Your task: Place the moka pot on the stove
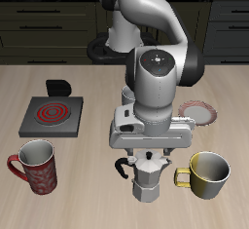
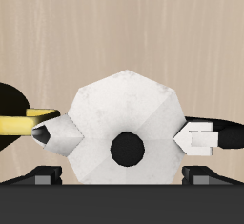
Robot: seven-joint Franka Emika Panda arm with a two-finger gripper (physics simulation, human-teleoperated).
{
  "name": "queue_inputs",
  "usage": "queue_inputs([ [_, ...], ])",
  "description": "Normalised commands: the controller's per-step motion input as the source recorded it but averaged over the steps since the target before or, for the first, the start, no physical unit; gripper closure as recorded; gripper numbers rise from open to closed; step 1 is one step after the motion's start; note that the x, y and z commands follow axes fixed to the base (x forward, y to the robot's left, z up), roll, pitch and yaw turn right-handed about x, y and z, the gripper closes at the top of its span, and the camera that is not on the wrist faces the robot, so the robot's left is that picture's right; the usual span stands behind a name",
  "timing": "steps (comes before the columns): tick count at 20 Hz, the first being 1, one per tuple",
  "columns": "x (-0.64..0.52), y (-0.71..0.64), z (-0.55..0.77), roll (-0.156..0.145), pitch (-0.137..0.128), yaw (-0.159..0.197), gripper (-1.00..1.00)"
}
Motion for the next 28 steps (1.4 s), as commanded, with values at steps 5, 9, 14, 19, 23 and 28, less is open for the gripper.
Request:
queue_inputs([
  [5,0.04,-0.05,-0.19,-0.001,0.027,-0.015,-1.00],
  [9,0.03,-0.09,-0.18,-0.020,0.024,-0.023,-1.00],
  [14,-0.01,-0.01,-0.10,0.006,0.001,-0.018,1.00],
  [19,0.02,-0.07,0.02,-0.005,-0.006,-0.003,1.00],
  [23,0.04,-0.06,0.06,-0.003,-0.011,0.000,1.00],
  [28,-0.13,-0.06,0.22,-0.011,-0.043,0.010,1.00],
])
